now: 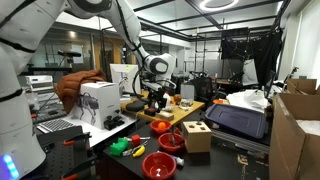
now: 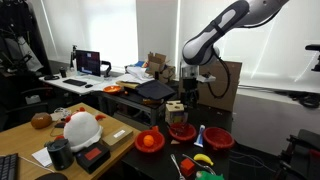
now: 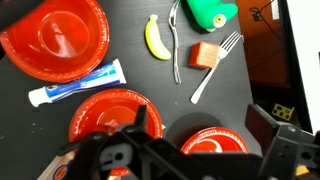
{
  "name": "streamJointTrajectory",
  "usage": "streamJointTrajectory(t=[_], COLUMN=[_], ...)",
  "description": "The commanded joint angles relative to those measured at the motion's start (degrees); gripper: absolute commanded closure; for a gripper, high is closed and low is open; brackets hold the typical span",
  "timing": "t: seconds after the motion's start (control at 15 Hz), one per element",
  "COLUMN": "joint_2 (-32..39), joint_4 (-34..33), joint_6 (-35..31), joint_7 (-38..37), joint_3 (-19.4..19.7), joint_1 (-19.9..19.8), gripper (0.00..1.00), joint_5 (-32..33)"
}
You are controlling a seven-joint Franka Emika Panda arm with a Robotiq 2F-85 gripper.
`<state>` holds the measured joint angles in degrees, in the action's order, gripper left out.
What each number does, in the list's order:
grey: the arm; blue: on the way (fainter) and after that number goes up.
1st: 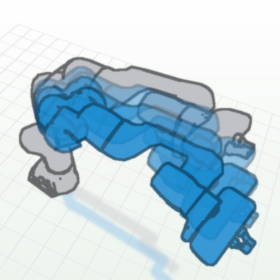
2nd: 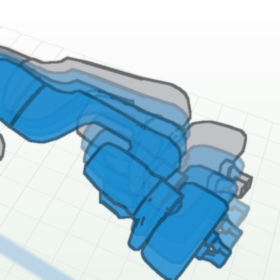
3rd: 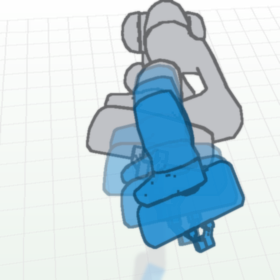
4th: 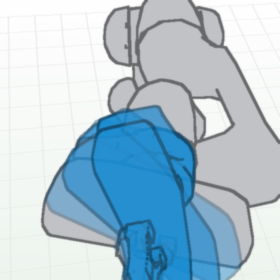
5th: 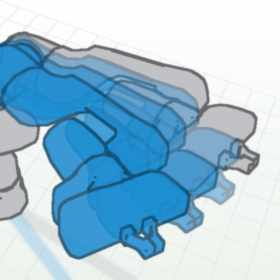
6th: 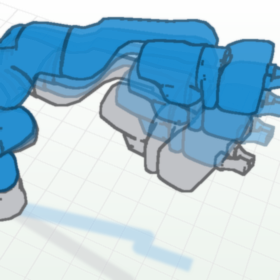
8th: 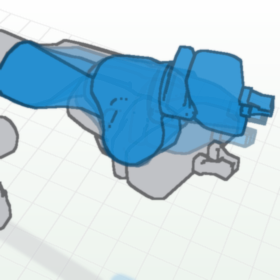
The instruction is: Remove the red block from the bowl
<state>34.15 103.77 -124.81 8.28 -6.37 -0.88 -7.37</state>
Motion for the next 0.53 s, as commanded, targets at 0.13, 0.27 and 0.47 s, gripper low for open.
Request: streamJointTrajectory(t=[0.13,0.27,0.47], joint_2=[-9.2,-11.6,-14.6], joint_4=[3.0,3.0,2.7], joint_6=[5.1,6.3,8.5], joint_7=[0.1,0.7,1.6], joint_3=[1.7,2.7,4.0], joint_1=[-1.6,-2.0,-2.5], gripper=[0.0,0.0,0.0], joint_5=[-0.7,-0.1,0.4])
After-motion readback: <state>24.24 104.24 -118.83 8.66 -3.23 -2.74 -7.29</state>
